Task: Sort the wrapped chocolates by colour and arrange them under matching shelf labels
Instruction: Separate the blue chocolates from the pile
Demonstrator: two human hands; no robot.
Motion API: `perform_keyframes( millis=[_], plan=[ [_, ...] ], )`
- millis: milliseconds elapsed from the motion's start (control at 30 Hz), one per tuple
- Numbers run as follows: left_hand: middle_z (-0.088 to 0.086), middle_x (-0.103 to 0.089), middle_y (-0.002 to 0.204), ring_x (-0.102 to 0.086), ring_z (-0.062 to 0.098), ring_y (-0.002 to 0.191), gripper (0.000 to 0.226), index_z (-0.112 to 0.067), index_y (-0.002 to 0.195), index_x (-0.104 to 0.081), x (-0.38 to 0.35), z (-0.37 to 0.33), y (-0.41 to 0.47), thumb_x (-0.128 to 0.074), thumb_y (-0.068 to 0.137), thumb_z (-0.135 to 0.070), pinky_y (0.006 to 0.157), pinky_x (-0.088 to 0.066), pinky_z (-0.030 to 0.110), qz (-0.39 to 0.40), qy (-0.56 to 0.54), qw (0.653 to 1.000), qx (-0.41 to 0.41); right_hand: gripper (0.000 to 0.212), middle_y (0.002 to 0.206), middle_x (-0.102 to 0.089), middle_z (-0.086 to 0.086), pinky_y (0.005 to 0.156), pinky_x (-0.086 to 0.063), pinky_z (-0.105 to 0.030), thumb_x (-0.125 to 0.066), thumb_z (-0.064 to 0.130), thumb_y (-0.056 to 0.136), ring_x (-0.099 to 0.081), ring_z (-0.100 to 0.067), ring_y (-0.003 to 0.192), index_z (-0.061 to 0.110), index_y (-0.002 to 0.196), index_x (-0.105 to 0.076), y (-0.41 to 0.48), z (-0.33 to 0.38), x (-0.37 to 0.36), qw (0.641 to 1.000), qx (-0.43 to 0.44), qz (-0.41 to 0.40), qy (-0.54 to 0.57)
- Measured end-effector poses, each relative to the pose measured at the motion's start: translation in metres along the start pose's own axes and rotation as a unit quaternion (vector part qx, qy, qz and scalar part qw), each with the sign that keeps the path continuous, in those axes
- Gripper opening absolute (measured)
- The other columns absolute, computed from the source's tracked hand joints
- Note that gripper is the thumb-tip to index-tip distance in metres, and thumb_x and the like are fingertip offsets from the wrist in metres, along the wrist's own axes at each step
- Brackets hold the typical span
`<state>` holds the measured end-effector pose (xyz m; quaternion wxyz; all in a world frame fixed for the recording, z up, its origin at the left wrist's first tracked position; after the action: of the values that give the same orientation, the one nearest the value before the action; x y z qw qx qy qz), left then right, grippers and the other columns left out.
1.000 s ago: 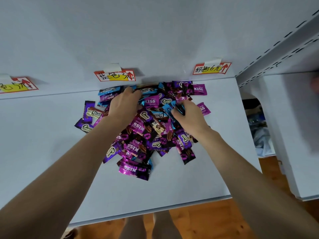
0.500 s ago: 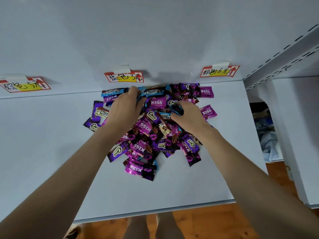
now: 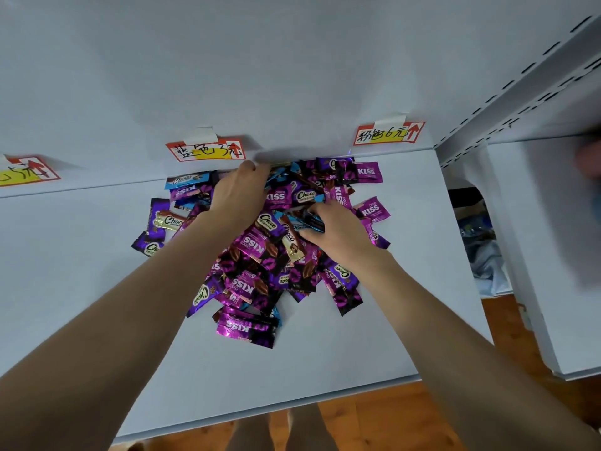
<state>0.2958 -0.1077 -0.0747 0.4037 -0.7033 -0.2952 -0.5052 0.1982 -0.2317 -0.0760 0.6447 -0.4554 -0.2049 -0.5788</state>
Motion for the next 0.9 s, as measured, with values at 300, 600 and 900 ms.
perform_keyframes(
  millis=[300, 600, 900],
  plan=[
    [0.023, -0.047, 0.126, -0.057, 0.041, 0.098, 0.041, -0.003, 0.132, -0.041, 0.0, -0.003, 0.0, -0.053, 0.093, -0.007, 0.069, -0.047, 0.044, -0.029, 0.011, 0.999, 0.03, 0.032, 0.106, -0.054, -0.012, 0.067, -0.038, -0.027, -0.062, 0.027, 0.086, -0.054, -0.023, 0.088, 0.004, 0.108, -0.054, -0.004, 0.0, -0.003, 1.0, -0.024, 0.003, 0.013],
    [0.017, -0.052, 0.116, -0.055, 0.035, 0.096, 0.025, -0.002, 0.116, -0.056, 0.004, -0.013, -0.021, -0.051, 0.092, -0.006, 0.066, -0.04, 0.038, -0.054, -0.043, 0.997, 0.019, 0.017, 0.087, -0.056, -0.005, 0.047, -0.034, -0.015, -0.057, 0.017, 0.089, -0.05, -0.014, 0.069, 0.006, 0.098, -0.049, -0.018, -0.013, 0.005, 0.988, -0.071, -0.022, 0.136],
    [0.014, -0.054, 0.092, -0.047, 0.03, 0.094, 0.013, 0.0, 0.097, -0.054, 0.019, -0.028, -0.07, -0.05, 0.094, -0.012, 0.072, -0.029, 0.028, -0.105, -0.169, 0.98, 0.02, 0.017, 0.092, -0.059, -0.008, 0.065, -0.051, -0.032, -0.05, 0.013, 0.093, -0.06, -0.022, 0.077, 0.002, 0.105, -0.049, -0.043, -0.016, 0.029, 0.979, -0.079, -0.071, 0.172]
  ],
)
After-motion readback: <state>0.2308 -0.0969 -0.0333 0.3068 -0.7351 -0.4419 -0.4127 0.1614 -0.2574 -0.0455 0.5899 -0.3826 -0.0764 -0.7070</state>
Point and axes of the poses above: each hand's wrist, its own y-axis towards the middle knuckle, its own x-axis out of the back of the hand, z = x × y, the point moved 4 cm from there along y, towards the middle knuckle
